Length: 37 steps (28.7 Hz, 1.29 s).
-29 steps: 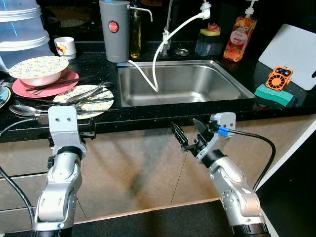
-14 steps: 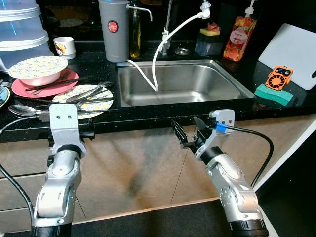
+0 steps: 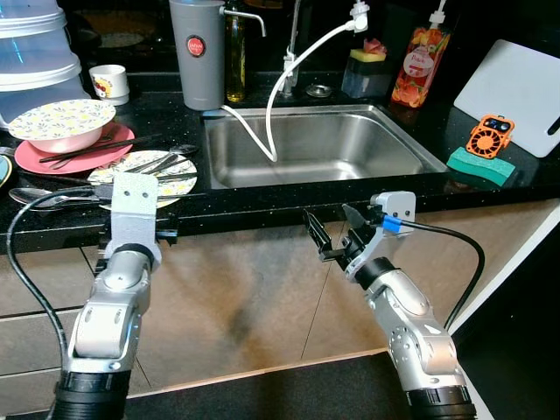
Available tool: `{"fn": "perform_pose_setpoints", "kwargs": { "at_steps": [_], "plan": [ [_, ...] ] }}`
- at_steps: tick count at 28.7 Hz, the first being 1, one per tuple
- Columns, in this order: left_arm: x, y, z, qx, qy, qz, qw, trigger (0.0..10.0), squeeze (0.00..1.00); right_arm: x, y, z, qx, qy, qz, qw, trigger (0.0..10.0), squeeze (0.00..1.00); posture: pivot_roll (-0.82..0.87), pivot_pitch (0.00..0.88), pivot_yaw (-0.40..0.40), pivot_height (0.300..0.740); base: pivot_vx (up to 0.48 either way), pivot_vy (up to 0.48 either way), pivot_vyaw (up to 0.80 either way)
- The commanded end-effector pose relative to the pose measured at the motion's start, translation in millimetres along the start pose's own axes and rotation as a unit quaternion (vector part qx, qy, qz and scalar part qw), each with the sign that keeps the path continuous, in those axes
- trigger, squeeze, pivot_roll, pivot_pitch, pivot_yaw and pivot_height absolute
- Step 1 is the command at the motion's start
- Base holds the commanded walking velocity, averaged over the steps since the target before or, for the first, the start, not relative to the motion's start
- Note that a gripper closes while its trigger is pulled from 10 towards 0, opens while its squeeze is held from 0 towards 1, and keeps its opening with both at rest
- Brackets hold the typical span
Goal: Kitchen organization
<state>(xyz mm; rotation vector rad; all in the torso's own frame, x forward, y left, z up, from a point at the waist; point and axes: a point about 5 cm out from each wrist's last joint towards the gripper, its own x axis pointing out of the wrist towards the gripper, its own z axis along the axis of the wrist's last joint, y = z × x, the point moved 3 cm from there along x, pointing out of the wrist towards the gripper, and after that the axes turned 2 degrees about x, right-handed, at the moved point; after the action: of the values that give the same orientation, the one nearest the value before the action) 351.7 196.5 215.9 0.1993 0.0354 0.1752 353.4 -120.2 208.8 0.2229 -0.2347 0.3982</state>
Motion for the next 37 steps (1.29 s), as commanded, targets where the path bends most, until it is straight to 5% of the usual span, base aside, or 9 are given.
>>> {"fn": "perform_pose_setpoints", "kwargs": {
  "at_steps": [1,17,18,20,21,27,28,37],
  "plan": [
    [-1.5,4.0,2.7,0.000,0.003,0.012,1.000,10.0,0.00,-0.9,-1.5,-2.0,0.000,0.008,-0.002,1.000,10.0,0.00,-0.04,0.102,-0.026,0.740,0.000,0.000,0.00],
    [-6.7,-3.7,1.9,-0.067,0.028,0.001,0.997,10.0,0.00,0.3,0.4,-1.0,0.000,0.007,0.002,1.000,10.0,0.00,-0.04,0.102,-0.028,0.740,0.250,0.000,0.00],
    [-7.2,-3.8,2.7,-0.079,0.026,0.001,0.997,3.2,0.00,0.2,0.4,-1.1,0.000,0.007,0.002,1.000,10.0,0.00,-0.04,0.103,-0.029,0.740,0.000,0.000,0.00],
    [-7.5,-4.0,3.3,-0.086,0.025,0.001,0.996,3.2,0.00,0.1,0.5,-1.2,0.000,0.007,0.001,1.000,10.0,0.00,-0.04,0.103,-0.029,0.740,0.000,0.000,0.00],
    [-8.3,-3.0,4.9,-0.077,0.017,0.002,0.997,0.0,0.00,0.0,0.4,-1.2,0.000,0.007,0.001,1.000,10.0,0.00,-0.04,0.104,-0.029,0.740,0.000,0.000,0.00],
    [-8.2,-0.9,2.1,-0.074,0.023,0.011,0.997,0.0,0.00,-0.4,0.0,-1.4,0.001,0.008,0.002,1.000,10.0,0.00,-0.04,0.105,-0.031,0.740,0.000,0.000,0.00],
    [-7.9,-0.9,2.2,-0.068,0.024,0.012,0.997,10.0,0.00,-0.4,0.0,-1.5,0.001,0.008,0.002,1.000,10.0,0.00,-0.04,0.105,-0.031,0.740,0.000,0.000,0.00],
    [-8.0,0.0,5.4,-0.065,0.016,0.021,0.998,10.0,0.00,-0.9,0.0,-2.0,0.002,0.009,0.002,1.000,10.0,0.00,-0.04,0.104,-0.030,0.740,0.000,0.000,0.00]
  ]
}}
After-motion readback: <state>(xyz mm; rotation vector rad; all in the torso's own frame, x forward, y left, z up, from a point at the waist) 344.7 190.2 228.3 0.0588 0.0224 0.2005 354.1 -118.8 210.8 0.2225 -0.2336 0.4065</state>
